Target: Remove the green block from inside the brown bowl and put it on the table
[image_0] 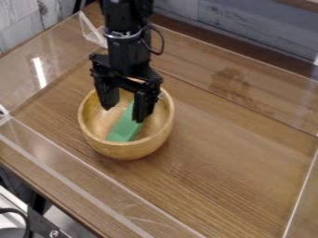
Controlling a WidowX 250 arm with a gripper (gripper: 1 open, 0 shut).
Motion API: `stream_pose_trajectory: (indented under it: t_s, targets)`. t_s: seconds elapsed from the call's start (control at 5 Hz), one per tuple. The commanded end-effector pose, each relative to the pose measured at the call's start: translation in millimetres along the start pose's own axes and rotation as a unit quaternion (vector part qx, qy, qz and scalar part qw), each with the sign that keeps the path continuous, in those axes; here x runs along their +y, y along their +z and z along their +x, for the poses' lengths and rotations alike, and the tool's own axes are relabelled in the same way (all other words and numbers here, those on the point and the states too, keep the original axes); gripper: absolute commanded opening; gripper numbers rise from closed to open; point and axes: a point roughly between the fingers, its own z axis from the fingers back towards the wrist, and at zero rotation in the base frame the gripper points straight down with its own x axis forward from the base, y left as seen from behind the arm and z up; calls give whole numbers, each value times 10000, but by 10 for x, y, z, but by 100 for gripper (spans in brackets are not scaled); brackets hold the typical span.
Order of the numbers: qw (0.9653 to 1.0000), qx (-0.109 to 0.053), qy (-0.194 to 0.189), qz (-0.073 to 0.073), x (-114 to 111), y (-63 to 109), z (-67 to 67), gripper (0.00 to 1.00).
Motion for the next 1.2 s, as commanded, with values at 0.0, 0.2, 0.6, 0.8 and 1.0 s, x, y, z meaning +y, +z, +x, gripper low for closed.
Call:
stream_pose_trajectory:
  t_s: [0.0,0.2,0.6,0.8,1.0]
  targets:
    - [9994,-345,0,16,41,95,29,100]
    - [9993,-365,0,-18,54,46,28,100]
    - [9992,-387,-15,-94,71,-32,35,100]
    - [9991,-393,-22,-136,77,-60,43,100]
    - [9990,-398,-33,-178,80,-80,52,100]
